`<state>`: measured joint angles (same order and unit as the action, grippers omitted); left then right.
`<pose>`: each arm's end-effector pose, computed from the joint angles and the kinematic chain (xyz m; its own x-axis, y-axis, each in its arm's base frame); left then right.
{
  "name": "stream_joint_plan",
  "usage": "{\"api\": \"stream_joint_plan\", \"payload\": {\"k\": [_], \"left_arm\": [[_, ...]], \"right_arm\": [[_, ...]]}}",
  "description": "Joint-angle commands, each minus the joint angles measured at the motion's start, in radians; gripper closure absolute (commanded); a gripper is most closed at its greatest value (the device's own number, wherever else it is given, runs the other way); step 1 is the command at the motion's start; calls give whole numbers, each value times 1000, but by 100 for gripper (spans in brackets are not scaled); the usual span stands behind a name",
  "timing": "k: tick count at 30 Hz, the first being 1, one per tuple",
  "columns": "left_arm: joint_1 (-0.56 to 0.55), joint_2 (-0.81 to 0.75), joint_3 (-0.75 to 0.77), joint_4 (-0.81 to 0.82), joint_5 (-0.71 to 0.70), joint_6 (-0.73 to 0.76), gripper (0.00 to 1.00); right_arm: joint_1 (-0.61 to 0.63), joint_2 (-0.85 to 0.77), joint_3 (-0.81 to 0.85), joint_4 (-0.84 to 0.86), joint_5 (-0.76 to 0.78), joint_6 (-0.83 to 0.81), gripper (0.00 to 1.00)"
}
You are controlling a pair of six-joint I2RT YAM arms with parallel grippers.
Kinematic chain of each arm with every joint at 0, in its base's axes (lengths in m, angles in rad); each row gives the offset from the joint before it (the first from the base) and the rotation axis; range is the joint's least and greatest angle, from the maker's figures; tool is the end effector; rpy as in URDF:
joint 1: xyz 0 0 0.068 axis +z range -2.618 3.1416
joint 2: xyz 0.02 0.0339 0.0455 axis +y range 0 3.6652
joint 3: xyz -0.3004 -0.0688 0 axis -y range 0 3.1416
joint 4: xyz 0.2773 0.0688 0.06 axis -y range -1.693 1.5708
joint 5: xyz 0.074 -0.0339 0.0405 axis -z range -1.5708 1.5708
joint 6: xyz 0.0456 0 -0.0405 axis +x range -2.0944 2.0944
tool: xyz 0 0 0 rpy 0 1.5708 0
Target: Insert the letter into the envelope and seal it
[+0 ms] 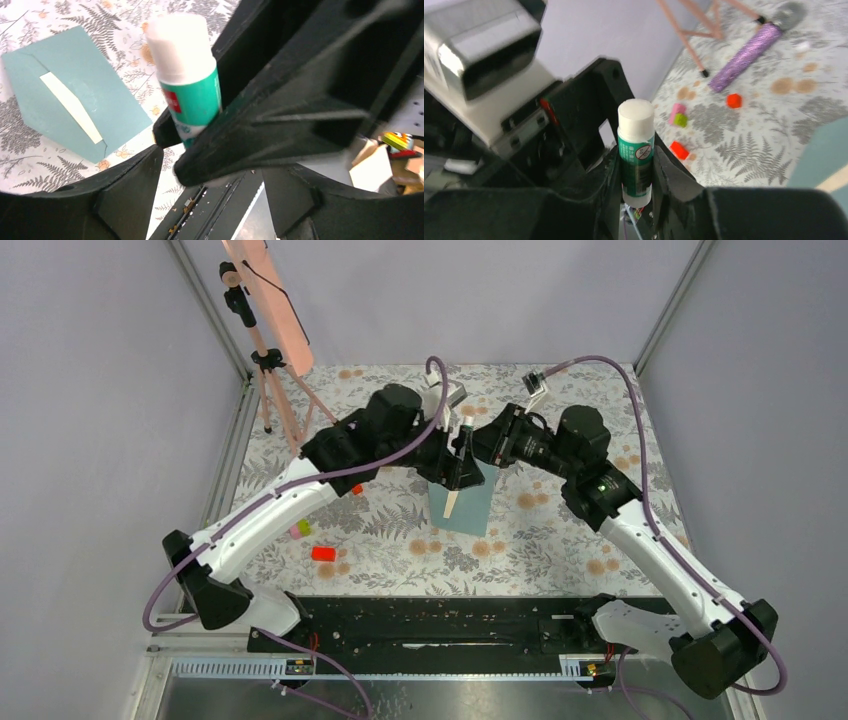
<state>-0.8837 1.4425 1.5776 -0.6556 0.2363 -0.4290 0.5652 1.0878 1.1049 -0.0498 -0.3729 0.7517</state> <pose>0.2143 -0.2781 0.4494 -0.6531 0.1584 -0.7405 0.6694 0.5779 -0.4668 0.2217 0.1603 0.4405 -0.5708 0.3911 -0.7220 -0.5702 0.4440 0.6912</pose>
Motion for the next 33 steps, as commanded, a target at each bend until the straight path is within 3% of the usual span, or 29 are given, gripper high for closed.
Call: {"api": "stream_joint_plan", "payload": {"k": [1,2,6,11,19,24,28,33], "left_arm": [[102,-100,-1,81,347,63,29],[131,-114,-27,120,470,56,30],[225,-168,-144,348,727,-114,35],[249,-182,-274,691,834,-371,38],[257,-108,-459,1513,809,-956,41],[257,7,-476,1923,728,-1252,42],[256,63,-454,2043,697,-1357,44],[248,66,-437,2015,713,-1344,46]], "right_arm": [[-125,8,-151,571,-488,221,100],[-157,22,-174,677,-542,298,100],[-194,105,-204,1094,-603,561,100],[-202,244,-183,1529,-559,883,100],[-202,248,-139,1541,-576,907,100],[-202,243,-137,1542,-580,913,100],[-202,239,-142,1542,-582,913,100],[-202,241,-148,1542,-573,911,100]]}}
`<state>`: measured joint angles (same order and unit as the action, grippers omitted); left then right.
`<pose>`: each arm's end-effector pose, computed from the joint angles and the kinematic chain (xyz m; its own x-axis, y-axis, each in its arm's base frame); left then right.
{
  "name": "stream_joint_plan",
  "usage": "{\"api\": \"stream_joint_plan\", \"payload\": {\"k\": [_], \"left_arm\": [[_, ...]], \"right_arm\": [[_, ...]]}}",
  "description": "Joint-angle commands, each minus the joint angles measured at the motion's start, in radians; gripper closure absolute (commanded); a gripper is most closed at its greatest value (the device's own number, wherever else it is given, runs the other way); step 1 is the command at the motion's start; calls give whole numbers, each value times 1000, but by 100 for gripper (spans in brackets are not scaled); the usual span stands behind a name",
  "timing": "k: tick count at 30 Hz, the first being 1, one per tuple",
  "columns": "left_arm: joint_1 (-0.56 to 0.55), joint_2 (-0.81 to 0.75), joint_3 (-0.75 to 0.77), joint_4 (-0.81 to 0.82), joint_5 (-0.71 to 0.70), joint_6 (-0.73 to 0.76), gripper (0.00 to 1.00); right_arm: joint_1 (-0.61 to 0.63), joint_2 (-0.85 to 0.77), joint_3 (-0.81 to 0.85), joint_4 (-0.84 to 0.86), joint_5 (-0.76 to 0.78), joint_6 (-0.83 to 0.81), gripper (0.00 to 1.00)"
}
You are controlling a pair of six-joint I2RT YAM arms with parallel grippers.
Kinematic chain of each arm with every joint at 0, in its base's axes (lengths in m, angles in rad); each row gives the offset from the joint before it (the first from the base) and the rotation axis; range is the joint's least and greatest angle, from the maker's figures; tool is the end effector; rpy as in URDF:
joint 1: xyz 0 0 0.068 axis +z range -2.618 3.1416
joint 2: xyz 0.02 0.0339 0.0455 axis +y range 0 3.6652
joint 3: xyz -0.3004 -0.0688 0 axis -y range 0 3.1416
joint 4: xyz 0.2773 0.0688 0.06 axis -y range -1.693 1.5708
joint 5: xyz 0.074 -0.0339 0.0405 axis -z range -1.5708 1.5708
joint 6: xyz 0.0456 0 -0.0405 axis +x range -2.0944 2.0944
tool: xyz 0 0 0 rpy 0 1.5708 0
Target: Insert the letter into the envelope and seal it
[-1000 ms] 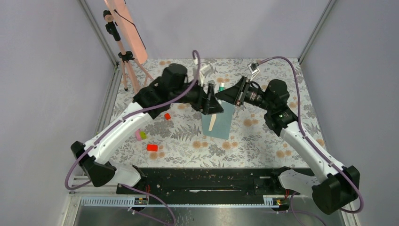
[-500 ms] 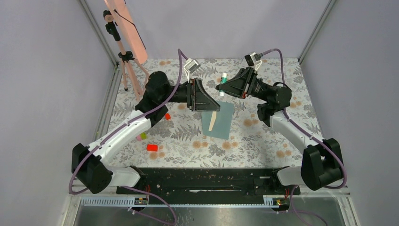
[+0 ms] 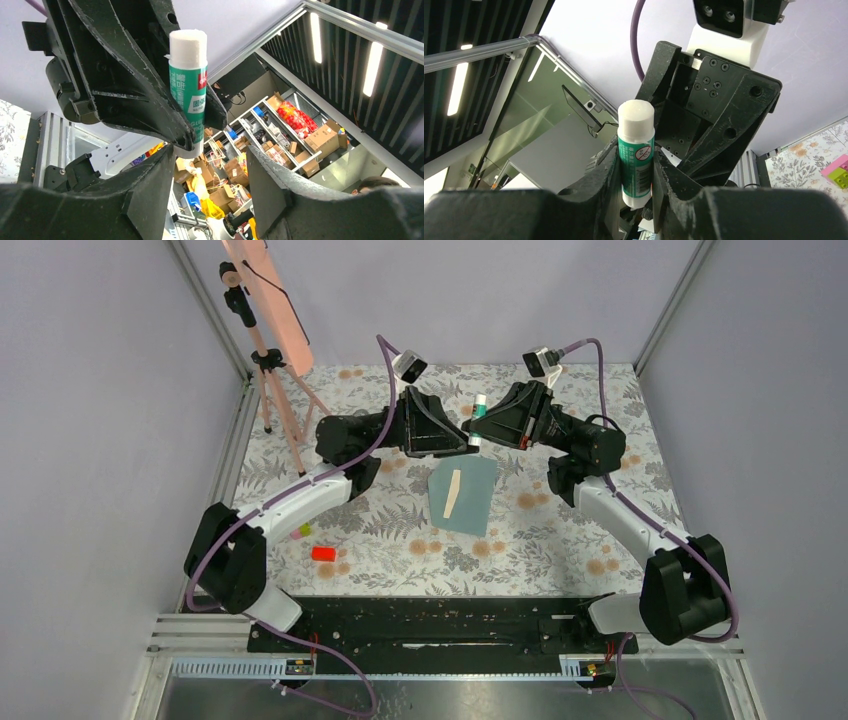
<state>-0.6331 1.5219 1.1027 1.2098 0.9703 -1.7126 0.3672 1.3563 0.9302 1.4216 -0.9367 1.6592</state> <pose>0.2625 -0.2393 0.4264 -0.8751 -0.0516 -0.4811 0.4539 -0.4322 -0.7792 0.2559 0.1378 0.4318 -0.6885 0.3675 -0.6253 -0.7251 -0.3350 0.6016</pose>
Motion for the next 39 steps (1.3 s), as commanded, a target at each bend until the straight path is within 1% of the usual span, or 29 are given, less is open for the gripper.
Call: {"api": "stream_joint_plan", "payload": {"k": [1,8,17,19,21,23,26,28,29,31,32,33,34,36,37,39], "left_arm": [[-4,-10,40,150,-21,-61,47],[-28,34,85,166,-12,-84,53],[-48,90,138,197,-30,-117,63],[-48,93,142,197,-32,-120,70],[-48,97,146,197,-32,-125,75],[-48,101,150,198,-32,-128,82],[-48,107,152,184,-32,-129,100],[-47,107,144,149,-27,-121,100],[-45,103,137,112,-23,-105,100],[-39,80,115,16,-12,-47,100],[-36,64,101,-54,-7,-5,100],[-34,45,89,-141,-3,49,100],[-31,27,81,-234,-3,112,100],[-29,-15,74,-447,-15,256,100],[-30,-34,81,-586,-33,337,100],[-32,-63,133,-877,-94,529,100]], "right_arm": [[-4,-26,27,71,-8,2,100],[0,-17,38,70,0,3,100],[6,-11,38,69,-1,4,100],[6,-11,38,68,-1,4,100],[9,-10,39,68,-2,2,100],[12,-9,41,65,-5,2,100],[12,-13,40,45,-17,-7,100],[13,-26,37,-7,-31,-38,100],[13,-40,33,-58,-38,-69,100],[15,-87,31,-249,-55,-208,100],[15,-121,35,-408,-50,-306,100],[17,-160,45,-576,-32,-440,100],[24,-203,66,-784,-1,-573,100],[53,-267,137,-1168,103,-857,100],[76,-283,172,-1306,154,-954,100],[129,-297,232,-1504,282,-1083,100]]}}
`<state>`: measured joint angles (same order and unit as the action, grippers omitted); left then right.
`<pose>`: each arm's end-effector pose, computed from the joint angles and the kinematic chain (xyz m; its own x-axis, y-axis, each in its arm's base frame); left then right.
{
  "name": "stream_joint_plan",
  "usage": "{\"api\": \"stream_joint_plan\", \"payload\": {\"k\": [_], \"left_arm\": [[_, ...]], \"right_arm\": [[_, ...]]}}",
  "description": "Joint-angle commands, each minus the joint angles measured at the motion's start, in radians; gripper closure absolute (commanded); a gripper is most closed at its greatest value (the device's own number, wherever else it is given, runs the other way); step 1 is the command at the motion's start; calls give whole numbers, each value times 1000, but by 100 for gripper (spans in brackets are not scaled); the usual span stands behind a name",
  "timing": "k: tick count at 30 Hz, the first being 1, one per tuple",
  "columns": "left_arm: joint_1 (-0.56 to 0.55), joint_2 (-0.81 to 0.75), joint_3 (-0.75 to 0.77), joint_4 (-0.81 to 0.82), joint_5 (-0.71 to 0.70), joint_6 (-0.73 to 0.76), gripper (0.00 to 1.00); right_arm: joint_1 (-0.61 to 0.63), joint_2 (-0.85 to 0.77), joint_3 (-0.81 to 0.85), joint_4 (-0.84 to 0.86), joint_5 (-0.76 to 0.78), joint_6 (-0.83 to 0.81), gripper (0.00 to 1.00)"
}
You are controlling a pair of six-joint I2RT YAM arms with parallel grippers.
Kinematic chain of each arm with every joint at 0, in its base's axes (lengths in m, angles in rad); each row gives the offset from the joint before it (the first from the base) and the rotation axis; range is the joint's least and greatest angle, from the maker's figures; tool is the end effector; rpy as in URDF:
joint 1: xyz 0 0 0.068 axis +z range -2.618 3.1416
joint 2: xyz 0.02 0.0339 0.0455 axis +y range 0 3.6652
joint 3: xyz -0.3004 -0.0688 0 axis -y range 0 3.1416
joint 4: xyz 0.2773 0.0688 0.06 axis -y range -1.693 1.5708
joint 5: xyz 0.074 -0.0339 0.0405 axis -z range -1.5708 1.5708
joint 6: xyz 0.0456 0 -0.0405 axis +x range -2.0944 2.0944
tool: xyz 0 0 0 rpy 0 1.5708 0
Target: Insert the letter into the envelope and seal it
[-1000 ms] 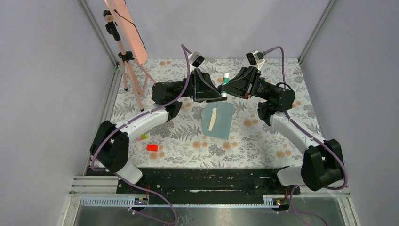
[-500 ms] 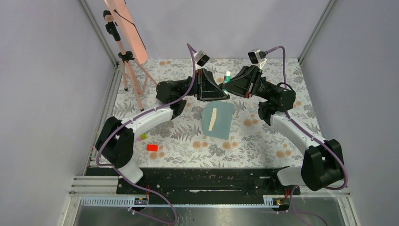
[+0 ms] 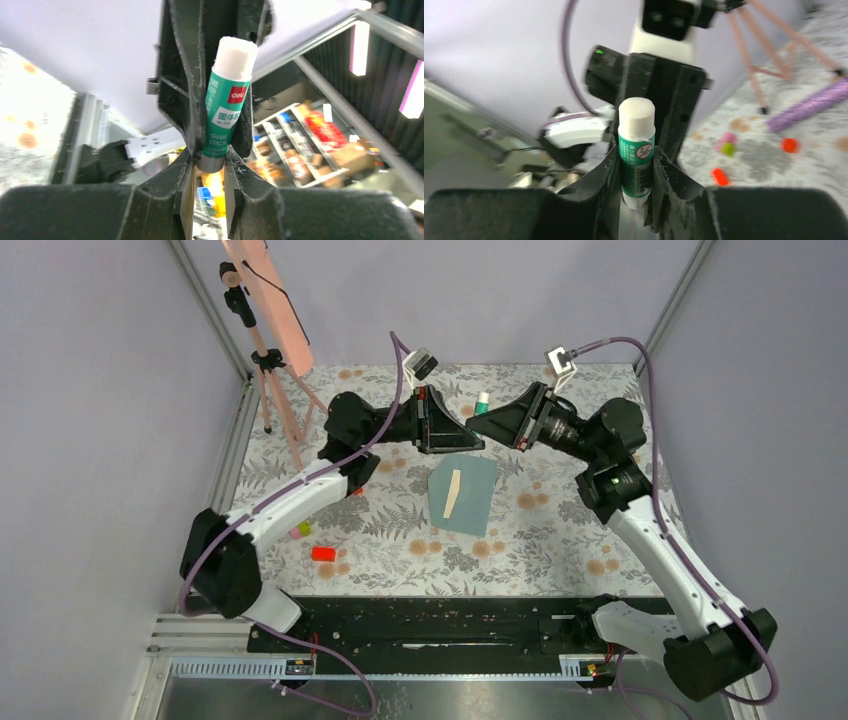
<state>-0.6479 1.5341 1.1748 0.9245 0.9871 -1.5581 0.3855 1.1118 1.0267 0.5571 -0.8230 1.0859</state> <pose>0.2748 -0.2557 0.4255 -0.8890 -0.0183 -0.4576 0.4384 -0.3230 -0.8387 0.2300 0.1294 0.4668 -0.5652 0.4199 -0.7101 -0.7740 0.0280 0.6326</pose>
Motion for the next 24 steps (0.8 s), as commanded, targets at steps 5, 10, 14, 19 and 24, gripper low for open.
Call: {"api": "stream_joint_plan", "payload": {"k": [5,10,14,19,24], "left_arm": [[-81,-106,234,-1198,-450,785,100],[-165,-93,326,-1384,-656,901,100],[-171,-88,340,-1427,-675,934,100],[-138,-121,344,-1444,-576,1009,58],[0,-195,262,-1326,-169,996,44]], "right_arm": [[290,-39,208,-877,553,-620,100],[347,-3,188,-840,663,-526,100],[353,4,187,-817,666,-544,100],[347,-46,154,-771,587,-678,100],[251,-118,84,-648,268,-720,100]]}}
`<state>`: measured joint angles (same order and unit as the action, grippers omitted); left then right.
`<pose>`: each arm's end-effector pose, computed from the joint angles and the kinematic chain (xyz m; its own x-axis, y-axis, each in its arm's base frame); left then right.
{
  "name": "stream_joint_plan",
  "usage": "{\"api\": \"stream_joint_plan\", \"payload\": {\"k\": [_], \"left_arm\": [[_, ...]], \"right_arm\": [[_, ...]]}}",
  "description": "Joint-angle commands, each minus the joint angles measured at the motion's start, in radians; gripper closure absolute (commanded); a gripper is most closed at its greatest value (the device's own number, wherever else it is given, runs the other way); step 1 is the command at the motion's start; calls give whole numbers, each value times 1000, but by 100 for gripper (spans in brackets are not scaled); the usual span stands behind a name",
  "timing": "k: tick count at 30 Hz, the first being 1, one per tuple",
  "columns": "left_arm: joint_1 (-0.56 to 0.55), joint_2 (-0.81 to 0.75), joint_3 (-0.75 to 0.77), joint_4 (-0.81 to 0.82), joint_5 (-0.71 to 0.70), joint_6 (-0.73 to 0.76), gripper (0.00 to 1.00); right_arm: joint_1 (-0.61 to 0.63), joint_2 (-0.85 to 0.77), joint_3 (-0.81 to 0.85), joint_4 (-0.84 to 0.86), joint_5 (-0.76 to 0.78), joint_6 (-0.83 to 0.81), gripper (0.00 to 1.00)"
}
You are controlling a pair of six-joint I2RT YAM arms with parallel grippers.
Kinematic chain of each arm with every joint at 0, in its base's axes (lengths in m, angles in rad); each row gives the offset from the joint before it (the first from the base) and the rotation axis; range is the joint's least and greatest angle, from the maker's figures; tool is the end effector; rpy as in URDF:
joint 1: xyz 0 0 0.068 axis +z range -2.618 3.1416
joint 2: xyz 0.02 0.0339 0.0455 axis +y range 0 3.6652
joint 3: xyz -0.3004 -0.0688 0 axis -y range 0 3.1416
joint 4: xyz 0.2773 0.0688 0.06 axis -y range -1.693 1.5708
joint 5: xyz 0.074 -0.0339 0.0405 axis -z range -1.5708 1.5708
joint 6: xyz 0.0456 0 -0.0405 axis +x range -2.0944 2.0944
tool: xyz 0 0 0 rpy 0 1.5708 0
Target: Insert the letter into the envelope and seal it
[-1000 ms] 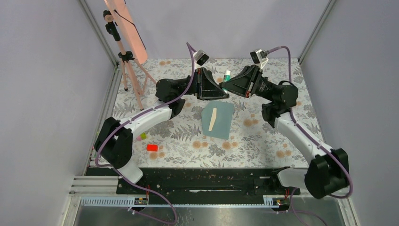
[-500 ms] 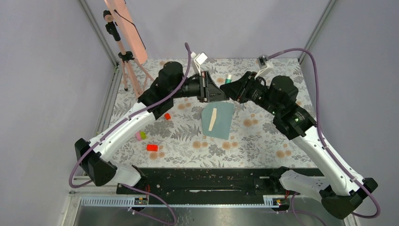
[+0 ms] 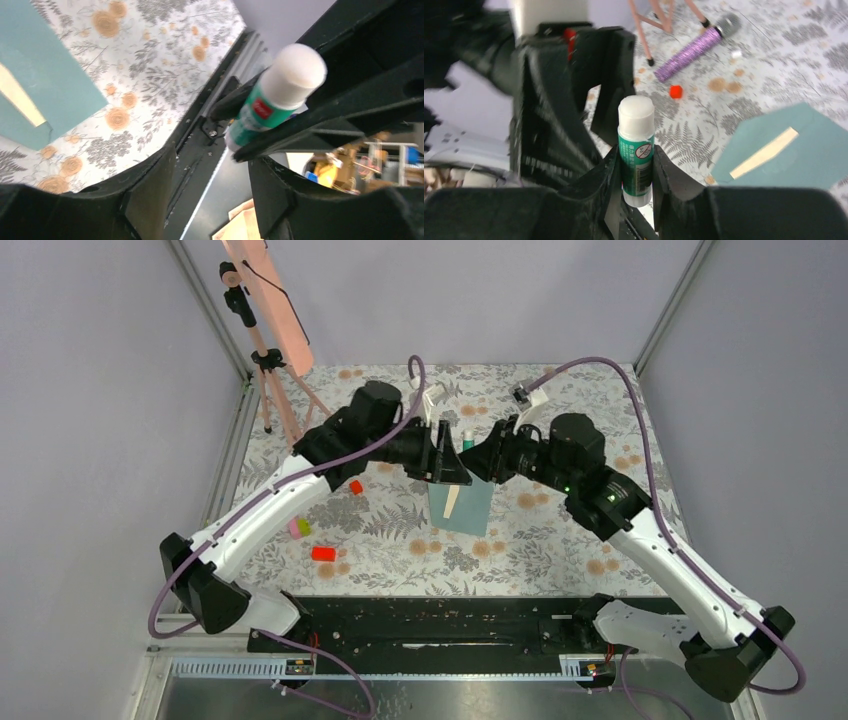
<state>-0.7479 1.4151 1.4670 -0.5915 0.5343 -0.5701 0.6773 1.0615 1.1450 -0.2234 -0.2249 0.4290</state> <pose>0.2367 -0.2512 0.4264 -0.8059 0.1140 -0.5810 0.5591 0.4696 -0.6833 0.1979 0.1722 0.4422 -0.4245 0.1789 -0.8876 -0.6668 0.6013 0.4402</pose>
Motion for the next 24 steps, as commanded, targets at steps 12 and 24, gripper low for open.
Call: {"api": "stream_joint_plan", "payload": {"k": [12,24], "left_arm": [[195,-149,-338,1148,633,-600,48],[178,8,-439,2028,542,-1216,49]], "right_arm": [[-199,-26,-59,614,-796,323,100],[-211,145,-116,1317,-718,846,100]]}}
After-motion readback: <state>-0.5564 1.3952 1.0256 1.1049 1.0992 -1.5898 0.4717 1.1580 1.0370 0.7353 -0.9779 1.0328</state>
